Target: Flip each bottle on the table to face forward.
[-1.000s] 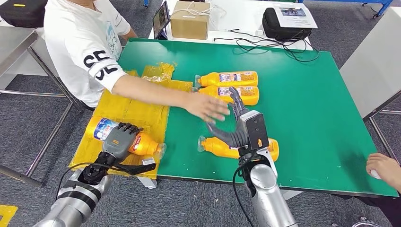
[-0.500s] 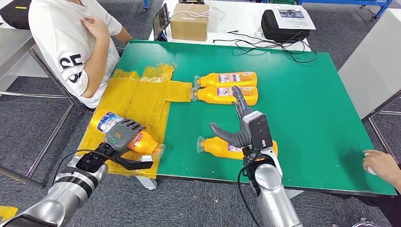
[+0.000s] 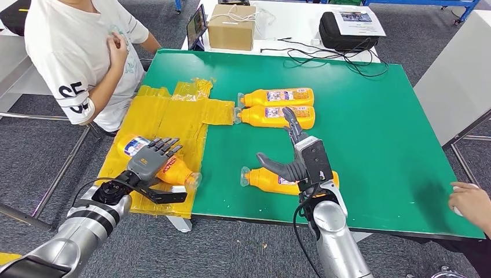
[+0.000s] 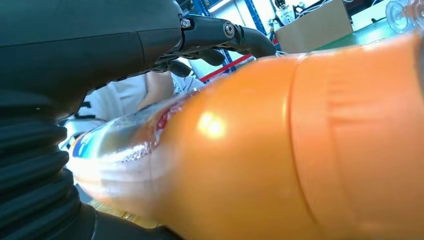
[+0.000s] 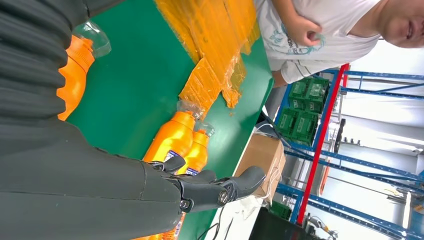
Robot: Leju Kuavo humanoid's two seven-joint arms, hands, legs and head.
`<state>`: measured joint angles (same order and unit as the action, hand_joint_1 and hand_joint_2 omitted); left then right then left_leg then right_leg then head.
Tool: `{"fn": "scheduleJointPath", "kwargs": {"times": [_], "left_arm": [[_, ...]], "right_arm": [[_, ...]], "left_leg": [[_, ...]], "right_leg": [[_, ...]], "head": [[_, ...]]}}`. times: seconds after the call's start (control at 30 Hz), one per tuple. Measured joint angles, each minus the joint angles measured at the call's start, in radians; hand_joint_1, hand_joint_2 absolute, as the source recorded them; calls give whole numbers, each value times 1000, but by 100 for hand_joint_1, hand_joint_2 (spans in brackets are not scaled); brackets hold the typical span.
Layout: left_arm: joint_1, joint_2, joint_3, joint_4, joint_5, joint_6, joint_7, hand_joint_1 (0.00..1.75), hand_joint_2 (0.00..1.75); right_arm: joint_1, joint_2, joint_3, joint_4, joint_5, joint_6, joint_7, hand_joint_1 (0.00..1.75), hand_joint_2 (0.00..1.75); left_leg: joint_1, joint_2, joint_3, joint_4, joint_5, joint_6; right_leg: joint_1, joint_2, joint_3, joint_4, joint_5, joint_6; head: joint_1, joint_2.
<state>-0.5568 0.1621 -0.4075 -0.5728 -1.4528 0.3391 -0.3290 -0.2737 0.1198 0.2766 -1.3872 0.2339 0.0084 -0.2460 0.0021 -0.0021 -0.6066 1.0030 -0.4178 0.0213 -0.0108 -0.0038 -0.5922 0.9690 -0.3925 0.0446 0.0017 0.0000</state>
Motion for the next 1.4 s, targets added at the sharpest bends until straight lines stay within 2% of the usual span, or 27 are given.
{"fn": "scheduleJointPath", "kwargs": {"times": [0.33, 0.53, 0.67, 0.7, 0.83, 0.97, 1.13, 1.3, 1.4], "left_arm": [[6, -1, 4, 0, 84, 0, -40, 0, 175], [101, 7, 84, -105, 313, -20, -150, 0, 175], [220, 10, 179, -250, 485, -71, -215, 0, 175], [248, 9, 207, -288, 530, -88, -231, 0, 175], [337, -4, 322, -423, 715, -172, -286, 0, 175], [390, -22, 413, -512, 791, -219, -305, 0, 175], [420, -48, 477, -577, 867, -291, -308, 0, 175], [438, -122, 526, -657, 1030, -420, -260, 0, 175], [444, -168, 535, -691, 1093, -459, -219, 0, 175]], "right_arm": [[0, -5, 0, 9, 3, 4, 11, 0, 175], [5, -15, 0, 25, 48, -10, 38, 0, 175], [24, -26, 0, 37, 108, -34, 69, 0, 0], [27, -30, 0, 42, 131, -41, 81, 0, 0], [30, -46, 1, 69, 223, -62, 139, 0, 175], [30, -60, 2, 94, 270, -74, 169, 0, 175], [29, -74, 6, 114, 343, -85, 209, 0, 175], [30, -95, 7, 130, 501, -121, 278, 0, 175], [30, -104, 7, 140, 570, -127, 307, 0, 175]], "left_leg": [[0, 0, 0, 0, 0, 0], [0, 1, -2, 0, 0, 0], [0, 2, -5, 0, 0, 0], [0, 2, -6, 0, 0, 0], [0, 2, -8, 0, 0, 0], [0, 2, -8, 0, 0, 0], [0, 2, -8, 0, 0, 0], [-1, 1, -9, 0, 0, 0], [-1, 1, -9, 0, 0, 0]], "right_leg": [[0, 0, 0, 0, 0, 0], [0, 0, -2, 0, 0, 0], [0, 0, -6, 0, -1, 0], [0, 0, -7, 0, -1, 0], [0, 0, -9, 0, -1, 0], [0, 0, -9, 0, -1, 0], [0, 0, -9, 0, -1, 0], [0, 0, -8, 0, 0, 0], [-1, 0, -8, 0, 0, 0]], "head": [[0, 0], [0, 0], [0, 0], [0, 0], [0, 0], [0, 0], [0, 0], [0, 0], [0, 0]]}}
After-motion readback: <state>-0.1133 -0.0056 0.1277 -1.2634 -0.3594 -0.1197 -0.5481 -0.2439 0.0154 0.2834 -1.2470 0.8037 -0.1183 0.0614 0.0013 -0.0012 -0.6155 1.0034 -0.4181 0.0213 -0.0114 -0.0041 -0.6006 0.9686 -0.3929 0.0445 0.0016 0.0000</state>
